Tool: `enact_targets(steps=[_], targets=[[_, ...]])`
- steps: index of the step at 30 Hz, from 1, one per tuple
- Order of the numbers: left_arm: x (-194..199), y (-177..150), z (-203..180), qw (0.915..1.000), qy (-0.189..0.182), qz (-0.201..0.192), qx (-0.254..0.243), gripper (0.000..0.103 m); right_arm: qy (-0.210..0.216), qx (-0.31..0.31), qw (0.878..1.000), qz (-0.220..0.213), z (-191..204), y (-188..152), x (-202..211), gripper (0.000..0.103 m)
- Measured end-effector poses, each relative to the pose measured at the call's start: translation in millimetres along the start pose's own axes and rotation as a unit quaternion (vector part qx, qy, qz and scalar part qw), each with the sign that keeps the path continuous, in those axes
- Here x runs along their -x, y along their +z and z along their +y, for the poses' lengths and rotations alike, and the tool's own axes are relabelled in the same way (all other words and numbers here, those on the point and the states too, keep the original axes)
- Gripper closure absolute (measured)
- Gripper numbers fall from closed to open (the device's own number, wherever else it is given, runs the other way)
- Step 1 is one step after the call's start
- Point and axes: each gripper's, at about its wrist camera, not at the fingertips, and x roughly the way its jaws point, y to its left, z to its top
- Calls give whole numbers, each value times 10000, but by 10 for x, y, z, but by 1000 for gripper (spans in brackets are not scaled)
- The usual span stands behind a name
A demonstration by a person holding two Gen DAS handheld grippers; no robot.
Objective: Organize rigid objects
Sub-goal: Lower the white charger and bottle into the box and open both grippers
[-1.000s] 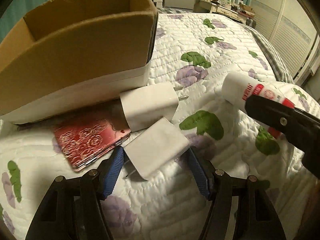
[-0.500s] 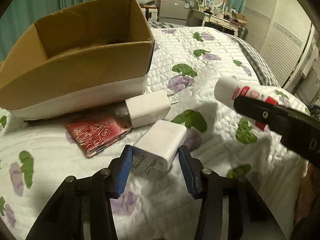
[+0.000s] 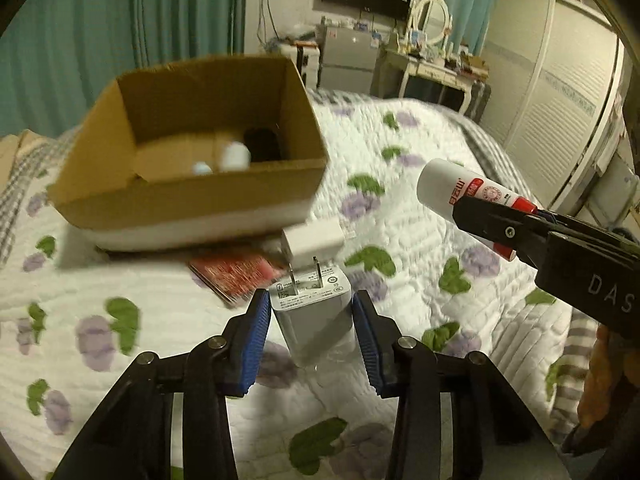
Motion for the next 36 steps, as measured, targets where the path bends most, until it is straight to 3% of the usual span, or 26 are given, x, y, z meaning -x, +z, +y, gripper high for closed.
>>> enact_targets(steps=[6, 11, 16, 21, 26, 32, 34, 36], targets=[[260, 223, 175, 9995, 87, -284, 121, 61, 124, 220, 9993, -278, 192, 252, 178, 67], [608, 654, 347, 9965, 202, -796, 139, 61, 215, 532, 9969, -544, 409, 589, 255, 67], [647, 1059, 552, 9940, 536, -955, 62, 61, 347, 797, 9934, -744, 644, 932, 178, 67], [332, 1327, 817, 9933, 892, -739, -7, 61, 472, 943, 9920, -700, 814, 1101, -122, 67], [-123, 1362, 1026, 9934, 1065, -432, 6, 60, 522, 990, 9926, -469, 855, 1124, -550, 67], [-470, 1340, 1267, 9950, 931, -251, 250, 57, 550, 947, 9936, -294, 812, 1133, -942, 67], [-479, 1350, 1279, 9944, 974, -342, 247, 46, 576, 925, 9937, -267, 802, 1151, -1054, 67], [-451, 1370, 1301, 9936, 1005, -452, 239, 43, 585, 901, 9939, -254, 800, 1171, -1142, 67]])
